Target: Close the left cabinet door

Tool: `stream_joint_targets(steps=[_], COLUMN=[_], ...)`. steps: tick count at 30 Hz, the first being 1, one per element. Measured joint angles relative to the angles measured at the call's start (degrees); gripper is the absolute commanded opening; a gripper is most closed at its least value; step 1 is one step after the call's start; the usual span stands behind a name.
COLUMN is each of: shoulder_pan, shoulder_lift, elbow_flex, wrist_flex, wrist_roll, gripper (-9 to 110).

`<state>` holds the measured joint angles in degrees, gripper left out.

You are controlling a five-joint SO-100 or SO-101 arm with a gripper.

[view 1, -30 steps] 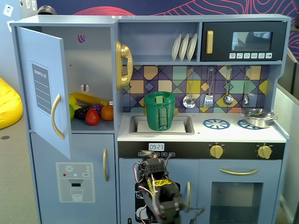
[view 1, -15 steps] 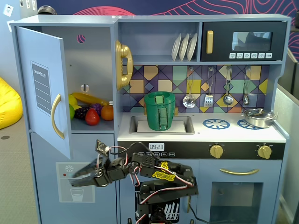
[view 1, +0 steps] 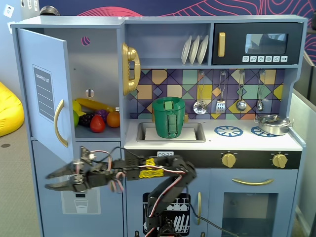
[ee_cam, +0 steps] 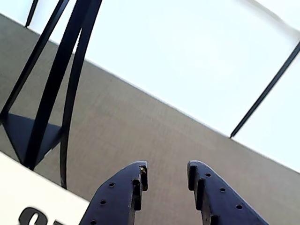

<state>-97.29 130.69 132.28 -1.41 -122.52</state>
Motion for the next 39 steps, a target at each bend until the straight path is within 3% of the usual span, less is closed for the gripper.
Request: stream_joint_targets(steps=[10,24,39], shoulder_pan=[0.79,12.66,43.42], shoulder_lift=[-17.58,-16.61,-7.21], elbow_flex=[-15.82,-17.67,-13.36], wrist_flex=[-0.53,-0.62,-0.62], wrist_roll=[-4.83,-6.42,-4.48], gripper=[0,0,0])
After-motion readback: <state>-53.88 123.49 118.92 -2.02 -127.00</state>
